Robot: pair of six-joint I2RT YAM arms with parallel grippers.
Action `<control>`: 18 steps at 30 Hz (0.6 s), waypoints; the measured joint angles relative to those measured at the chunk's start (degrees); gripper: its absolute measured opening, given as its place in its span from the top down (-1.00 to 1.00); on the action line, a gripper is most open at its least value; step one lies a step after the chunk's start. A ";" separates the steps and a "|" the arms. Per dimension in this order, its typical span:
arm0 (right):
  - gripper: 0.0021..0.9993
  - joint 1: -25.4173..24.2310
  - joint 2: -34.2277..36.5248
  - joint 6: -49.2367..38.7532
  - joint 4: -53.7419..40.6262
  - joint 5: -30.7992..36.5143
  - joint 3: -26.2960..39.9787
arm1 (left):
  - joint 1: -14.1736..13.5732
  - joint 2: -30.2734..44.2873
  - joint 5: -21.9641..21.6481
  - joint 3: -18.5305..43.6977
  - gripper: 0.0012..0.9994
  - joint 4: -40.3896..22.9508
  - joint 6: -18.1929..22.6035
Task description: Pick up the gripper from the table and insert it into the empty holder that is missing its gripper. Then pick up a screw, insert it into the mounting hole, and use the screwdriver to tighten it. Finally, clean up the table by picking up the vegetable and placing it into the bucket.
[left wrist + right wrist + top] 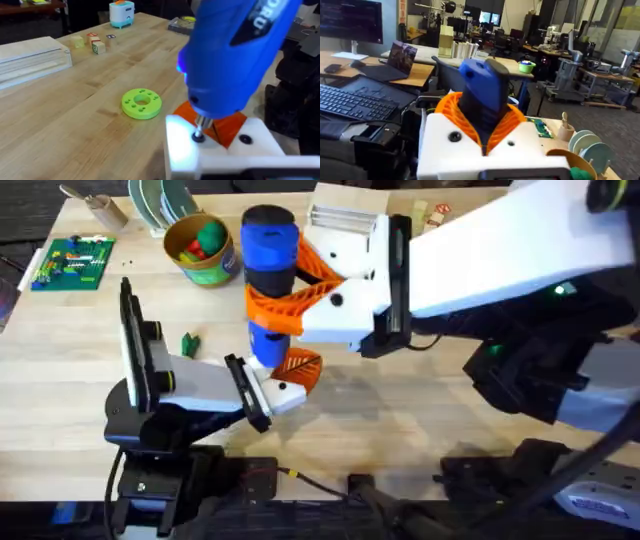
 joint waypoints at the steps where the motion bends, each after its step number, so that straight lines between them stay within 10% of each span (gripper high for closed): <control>1: 0.96 0.00 -0.02 0.00 0.11 0.00 0.00 | 0.00 0.00 0.00 0.00 0.98 0.00 0.00; 11: 0.96 -1.80 0.55 -0.04 17.36 -0.04 -0.02 | 0.00 0.00 0.00 0.00 0.98 0.00 0.02; 18: 0.96 -7.54 0.35 -13.25 0.44 3.03 -0.04 | 0.00 0.00 0.00 0.00 0.98 0.00 0.00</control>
